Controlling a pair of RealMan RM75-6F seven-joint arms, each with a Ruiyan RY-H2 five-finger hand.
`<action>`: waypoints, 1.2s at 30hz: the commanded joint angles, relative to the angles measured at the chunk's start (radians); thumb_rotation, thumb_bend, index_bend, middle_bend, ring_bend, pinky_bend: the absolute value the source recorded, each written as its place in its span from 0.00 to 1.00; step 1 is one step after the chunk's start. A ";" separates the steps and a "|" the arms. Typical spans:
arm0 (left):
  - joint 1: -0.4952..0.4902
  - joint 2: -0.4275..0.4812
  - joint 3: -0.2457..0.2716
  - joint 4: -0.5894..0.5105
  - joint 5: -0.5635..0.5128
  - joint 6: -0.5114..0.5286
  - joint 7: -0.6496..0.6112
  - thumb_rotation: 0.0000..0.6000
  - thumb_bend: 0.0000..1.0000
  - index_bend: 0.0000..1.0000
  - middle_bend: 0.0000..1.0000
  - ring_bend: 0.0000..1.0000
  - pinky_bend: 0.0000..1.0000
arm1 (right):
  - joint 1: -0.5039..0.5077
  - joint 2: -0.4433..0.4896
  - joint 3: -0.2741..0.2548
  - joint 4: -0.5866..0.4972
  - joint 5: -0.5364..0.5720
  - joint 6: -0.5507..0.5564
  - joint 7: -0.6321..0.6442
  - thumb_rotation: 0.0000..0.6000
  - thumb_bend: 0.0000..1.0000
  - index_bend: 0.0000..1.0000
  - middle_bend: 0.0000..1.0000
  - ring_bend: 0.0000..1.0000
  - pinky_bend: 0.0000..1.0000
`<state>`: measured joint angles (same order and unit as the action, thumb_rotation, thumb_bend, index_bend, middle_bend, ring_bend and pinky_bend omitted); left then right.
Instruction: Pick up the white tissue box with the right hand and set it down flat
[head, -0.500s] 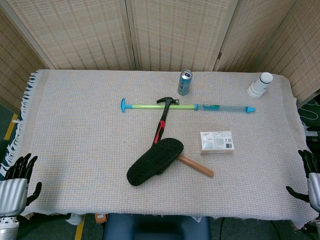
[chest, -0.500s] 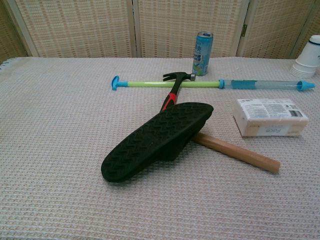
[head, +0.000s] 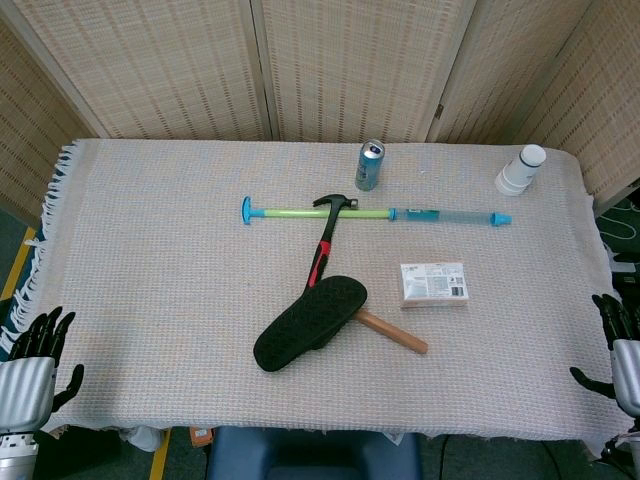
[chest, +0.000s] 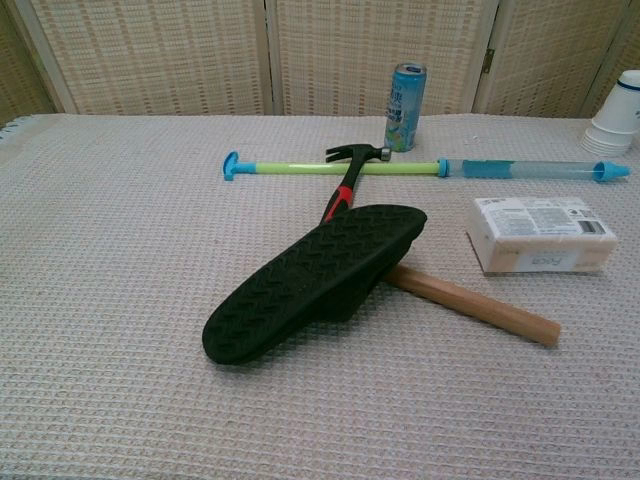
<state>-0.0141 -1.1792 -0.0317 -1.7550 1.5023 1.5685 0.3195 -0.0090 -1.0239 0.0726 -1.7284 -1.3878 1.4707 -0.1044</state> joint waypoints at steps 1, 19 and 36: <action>0.001 0.003 0.003 -0.003 0.004 0.001 -0.004 1.00 0.40 0.07 0.00 0.00 0.17 | 0.085 0.015 0.042 -0.015 0.040 -0.107 -0.055 1.00 0.09 0.00 0.04 0.01 0.00; 0.013 0.038 -0.003 -0.019 0.011 0.025 -0.063 1.00 0.40 0.07 0.00 0.00 0.17 | 0.591 -0.141 0.139 -0.019 0.597 -0.584 -0.550 1.00 0.09 0.00 0.04 0.00 0.00; 0.020 0.057 -0.006 -0.026 0.021 0.039 -0.100 1.00 0.40 0.07 0.00 0.00 0.17 | 0.794 -0.282 0.073 0.044 0.870 -0.560 -0.668 1.00 0.09 0.00 0.04 0.00 0.00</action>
<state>0.0060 -1.1225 -0.0377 -1.7807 1.5234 1.6075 0.2194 0.7792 -1.2991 0.1513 -1.6915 -0.5255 0.9078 -0.7710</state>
